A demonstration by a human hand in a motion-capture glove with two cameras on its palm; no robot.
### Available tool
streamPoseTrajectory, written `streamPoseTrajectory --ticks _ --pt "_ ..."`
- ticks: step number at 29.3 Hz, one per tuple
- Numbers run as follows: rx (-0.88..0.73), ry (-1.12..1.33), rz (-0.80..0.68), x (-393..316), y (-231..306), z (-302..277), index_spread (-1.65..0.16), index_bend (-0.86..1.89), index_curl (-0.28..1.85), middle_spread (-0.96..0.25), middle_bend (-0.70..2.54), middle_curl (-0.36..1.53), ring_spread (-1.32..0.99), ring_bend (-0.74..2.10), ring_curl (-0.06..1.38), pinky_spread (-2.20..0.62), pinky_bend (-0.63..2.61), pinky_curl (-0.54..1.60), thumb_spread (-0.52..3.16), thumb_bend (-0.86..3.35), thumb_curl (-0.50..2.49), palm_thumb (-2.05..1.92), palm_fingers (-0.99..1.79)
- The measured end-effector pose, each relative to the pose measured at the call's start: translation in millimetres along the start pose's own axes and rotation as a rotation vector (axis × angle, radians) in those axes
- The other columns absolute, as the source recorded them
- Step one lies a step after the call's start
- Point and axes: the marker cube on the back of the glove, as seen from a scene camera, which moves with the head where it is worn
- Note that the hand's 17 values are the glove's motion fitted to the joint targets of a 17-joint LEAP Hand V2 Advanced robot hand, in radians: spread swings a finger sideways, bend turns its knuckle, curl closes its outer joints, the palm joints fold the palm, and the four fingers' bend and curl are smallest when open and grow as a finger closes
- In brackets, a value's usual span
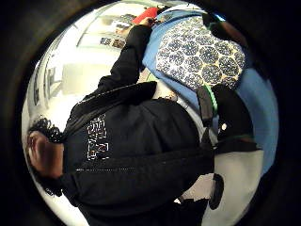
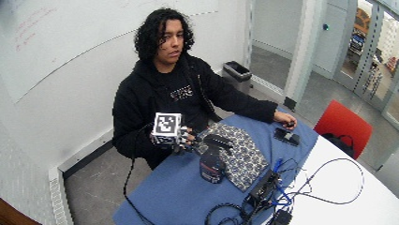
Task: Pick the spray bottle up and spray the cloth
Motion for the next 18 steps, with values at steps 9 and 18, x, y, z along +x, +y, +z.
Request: streamPoseTrajectory --ticks 9,18 --pt "-0.03 0.024 0.035 25 28 -16 -0.34 0.17 0.28 -0.03 0.22 0.26 -0.01 0.28 0.22 0.22 0.23 0.24 1.25 0.4 0.24 0.64 0.51" --pt "-0.014 0.018 0.157 85 40 -54 -0.32 0.16 0.3 -0.02 0.26 0.31 -0.03 0.3 0.25 0.23 0.19 0.26 1.31 0.37 0.27 0.65 0.65"
